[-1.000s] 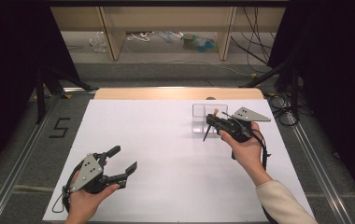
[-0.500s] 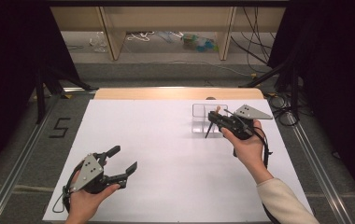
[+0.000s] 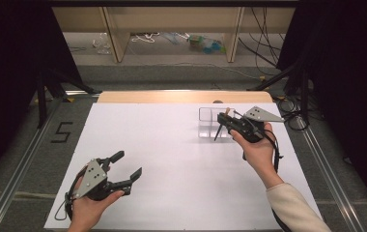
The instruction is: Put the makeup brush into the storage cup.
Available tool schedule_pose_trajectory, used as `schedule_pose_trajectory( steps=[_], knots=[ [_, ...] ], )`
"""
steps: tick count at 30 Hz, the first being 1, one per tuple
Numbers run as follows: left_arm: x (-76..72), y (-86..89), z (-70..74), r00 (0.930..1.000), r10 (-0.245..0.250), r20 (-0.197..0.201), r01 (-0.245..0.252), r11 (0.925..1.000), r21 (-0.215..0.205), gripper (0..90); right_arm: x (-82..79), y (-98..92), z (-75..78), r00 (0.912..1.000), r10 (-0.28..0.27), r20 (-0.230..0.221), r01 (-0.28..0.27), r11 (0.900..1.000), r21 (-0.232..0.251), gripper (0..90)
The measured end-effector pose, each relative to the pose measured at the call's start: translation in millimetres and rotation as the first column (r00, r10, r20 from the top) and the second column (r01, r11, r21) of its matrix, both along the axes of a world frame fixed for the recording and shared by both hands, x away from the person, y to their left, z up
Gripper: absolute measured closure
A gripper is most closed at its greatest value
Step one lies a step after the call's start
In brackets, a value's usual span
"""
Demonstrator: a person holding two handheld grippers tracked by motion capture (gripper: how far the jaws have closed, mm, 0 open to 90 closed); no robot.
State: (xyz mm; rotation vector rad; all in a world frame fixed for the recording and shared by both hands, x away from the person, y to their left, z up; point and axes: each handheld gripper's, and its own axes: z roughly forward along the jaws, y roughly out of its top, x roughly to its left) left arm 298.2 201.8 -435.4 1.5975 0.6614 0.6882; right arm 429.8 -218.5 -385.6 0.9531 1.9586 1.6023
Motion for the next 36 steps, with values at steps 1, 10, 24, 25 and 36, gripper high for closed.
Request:
schedule_pose_trajectory(
  steps=[1, 10, 24, 25, 36],
  knots=[
    [0.1, 0.0, 0.0, 1.0000, 0.000, 0.001, 0.000, 1.0000, 0.000, 20.8, 0.1, 0.3, 0.0, 1.0000, -0.006, -0.001, 0.006, 1.000, 0.006, 83.7],
    [-0.3, -0.5, -0.4, 1.0000, 0.003, -0.006, -0.003, 1.0000, -0.008, 20.7, 1.6, -3.3, 2.8, 0.9999, -0.013, -0.006, 0.013, 1.000, -0.008, 83.7],
    [-0.3, -0.5, -0.5, 1.0000, 0.003, -0.007, -0.003, 1.0000, -0.008, 20.7, 5.5, -4.6, 4.3, 0.9996, -0.029, 0.006, 0.029, 1.000, 0.004, 83.7],
    [-0.2, -0.4, -0.4, 1.0000, 0.003, -0.006, -0.004, 1.0000, -0.007, 20.7, 5.8, -4.5, 4.4, 0.9995, -0.031, 0.007, 0.031, 1.000, 0.005, 83.7],
    [-0.1, -0.5, -0.6, 1.0000, 0.003, -0.007, -0.003, 1.0000, -0.007, 20.7, 7.7, -6.0, 6.2, 0.9995, -0.031, -0.011, 0.031, 1.000, -0.005, 83.7]
  ],
)
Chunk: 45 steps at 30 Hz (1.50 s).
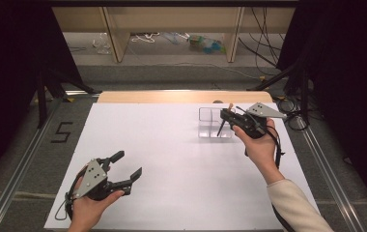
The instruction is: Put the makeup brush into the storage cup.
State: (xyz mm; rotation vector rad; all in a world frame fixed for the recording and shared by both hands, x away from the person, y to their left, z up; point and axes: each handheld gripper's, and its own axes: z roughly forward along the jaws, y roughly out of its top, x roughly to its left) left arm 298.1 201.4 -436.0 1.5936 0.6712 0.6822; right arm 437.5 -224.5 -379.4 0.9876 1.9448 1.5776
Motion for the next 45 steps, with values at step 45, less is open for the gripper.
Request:
schedule_pose_trajectory(
  steps=[45],
  knots=[
    [0.4, 0.2, 0.0, 1.0000, 0.000, 0.003, 0.000, 1.0000, 0.003, 20.7, 9.1, -4.2, 7.7, 0.9989, -0.026, 0.038, 0.026, 1.000, 0.008, 83.7]
  ],
)
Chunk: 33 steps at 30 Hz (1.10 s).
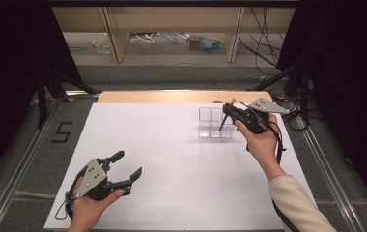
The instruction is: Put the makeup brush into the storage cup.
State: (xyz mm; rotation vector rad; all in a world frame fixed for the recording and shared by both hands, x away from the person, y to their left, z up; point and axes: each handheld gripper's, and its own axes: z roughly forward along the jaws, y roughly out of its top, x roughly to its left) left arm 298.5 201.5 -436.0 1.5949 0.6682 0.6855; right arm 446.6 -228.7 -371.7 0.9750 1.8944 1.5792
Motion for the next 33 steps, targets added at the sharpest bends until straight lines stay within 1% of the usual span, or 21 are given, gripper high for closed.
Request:
schedule_pose_trajectory(
  steps=[1, 2, 3, 4, 5, 7, 8, 9, 10, 15, 17, 18, 20, 22, 23, 26, 31, 32, 33],
  knots=[
    [0.1, 0.2, 0.1, 1.0000, 0.000, 0.002, 0.000, 1.0000, 0.002, 20.7, -0.6, -0.4, 0.7, 0.9999, 0.001, -0.014, -0.001, 1.000, -0.008, 83.8],
    [0.2, 0.3, 0.2, 1.0000, 0.000, 0.004, 0.000, 1.0000, 0.004, 20.6, -0.3, -0.5, 0.7, 0.9999, 0.001, -0.013, -0.002, 1.000, -0.008, 83.7],
    [0.2, 0.3, 0.1, 1.0000, 0.000, 0.003, 0.000, 1.0000, 0.003, 20.6, 0.5, -0.9, 0.8, 1.0000, 0.000, -0.003, 0.000, 1.000, -0.010, 83.7],
    [0.0, 0.0, 0.0, 1.0000, 0.001, 0.000, -0.001, 1.0000, 0.000, 20.7, 0.6, -0.9, 1.1, 1.0000, -0.001, -0.005, 0.001, 1.000, -0.009, 83.7],
    [0.2, 0.3, 0.1, 1.0000, 0.000, 0.002, 0.000, 1.0000, 0.005, 20.7, 1.2, -0.9, 1.1, 1.0000, -0.004, -0.003, 0.004, 1.000, -0.009, 83.7],
    [-0.2, -0.3, -0.1, 1.0000, 0.002, -0.003, -0.002, 1.0000, -0.003, 20.7, 1.6, -0.7, 1.4, 1.0000, -0.003, 0.000, 0.003, 1.000, -0.002, 83.7],
    [0.3, 0.2, 0.1, 1.0000, -0.001, 0.004, 0.001, 1.0000, 0.003, 20.6, 1.7, -0.9, 1.8, 1.0000, -0.004, -0.003, 0.004, 1.000, -0.005, 83.7],
    [-0.2, -0.3, -0.1, 1.0000, 0.002, -0.002, -0.002, 1.0000, -0.005, 20.6, 1.6, -1.2, 2.1, 1.0000, -0.004, -0.006, 0.003, 1.000, -0.007, 83.7],
    [0.1, 0.1, 0.1, 1.0000, 0.001, 0.001, -0.001, 1.0000, 0.001, 20.6, 1.3, -1.0, 2.4, 0.9999, -0.003, -0.015, 0.002, 1.000, -0.005, 83.7],
    [0.3, 0.2, 0.1, 1.0000, -0.001, 0.003, 0.001, 1.0000, 0.004, 20.7, 3.5, -1.5, 3.2, 0.9999, -0.007, 0.007, 0.007, 1.000, -0.001, 83.7],
    [0.4, 0.2, -0.1, 1.0000, -0.001, 0.002, 0.001, 1.0000, 0.005, 20.7, 4.0, -1.4, 3.6, 0.9999, -0.012, 0.000, 0.012, 1.000, -0.004, 83.7],
    [0.4, 0.3, -0.1, 1.0000, -0.001, 0.002, 0.001, 1.0000, 0.006, 20.6, 4.7, -0.9, 3.1, 0.9999, -0.010, 0.009, 0.010, 1.000, 0.009, 83.7],
    [0.3, 0.3, -0.1, 1.0000, -0.001, 0.002, 0.001, 1.0000, 0.005, 20.7, 4.6, -1.1, 3.8, 1.0000, -0.004, -0.003, 0.004, 1.000, 0.004, 83.7],
    [0.3, 0.2, -0.1, 1.0000, -0.001, 0.002, 0.001, 1.0000, 0.004, 20.6, 5.1, -0.7, 4.1, 1.0000, -0.006, -0.003, 0.006, 1.000, 0.004, 83.7],
    [0.3, 0.3, -0.1, 1.0000, -0.001, 0.001, 0.001, 1.0000, 0.004, 20.6, 5.8, -0.9, 4.3, 1.0000, -0.007, 0.005, 0.007, 1.000, 0.003, 83.7],
    [0.3, 0.3, 0.0, 1.0000, -0.001, 0.003, 0.001, 1.0000, 0.004, 20.6, 6.8, -0.7, 5.0, 0.9999, -0.007, 0.012, 0.007, 1.000, 0.005, 83.7],
    [0.3, 0.3, 0.0, 1.0000, 0.000, 0.003, 0.000, 1.0000, 0.003, 20.6, 8.0, -0.8, 6.8, 0.9999, -0.008, 0.012, 0.008, 1.000, 0.006, 83.7],
    [0.3, 0.3, 0.0, 1.0000, 0.000, 0.003, 0.000, 1.0000, 0.003, 20.6, 7.5, -1.0, 7.6, 1.0000, -0.007, -0.002, 0.007, 1.000, 0.002, 83.7],
    [0.3, 0.4, 0.0, 1.0000, 0.000, 0.003, 0.000, 1.0000, 0.004, 20.6, 8.3, -0.6, 7.4, 0.9999, -0.010, 0.009, 0.010, 1.000, 0.012, 83.7]
  ],
)
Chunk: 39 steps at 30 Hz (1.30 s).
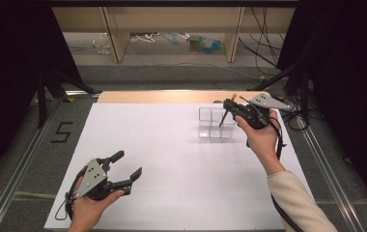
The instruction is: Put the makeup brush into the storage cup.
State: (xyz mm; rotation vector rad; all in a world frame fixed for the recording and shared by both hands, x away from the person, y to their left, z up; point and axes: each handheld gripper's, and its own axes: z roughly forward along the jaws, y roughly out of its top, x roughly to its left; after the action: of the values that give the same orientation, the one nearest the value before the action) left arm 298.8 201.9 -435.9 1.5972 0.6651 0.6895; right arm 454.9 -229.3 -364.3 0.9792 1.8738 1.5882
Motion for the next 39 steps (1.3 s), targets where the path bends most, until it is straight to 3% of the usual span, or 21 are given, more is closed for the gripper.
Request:
schedule_pose_trajectory(
  steps=[39],
  knots=[
    [0.1, -0.3, -0.3, 1.0000, -0.001, -0.002, 0.001, 1.0000, 0.001, 20.7, 7.9, -2.6, 7.8, 0.9996, -0.013, 0.024, 0.013, 1.000, 0.011, 83.7]
  ],
)
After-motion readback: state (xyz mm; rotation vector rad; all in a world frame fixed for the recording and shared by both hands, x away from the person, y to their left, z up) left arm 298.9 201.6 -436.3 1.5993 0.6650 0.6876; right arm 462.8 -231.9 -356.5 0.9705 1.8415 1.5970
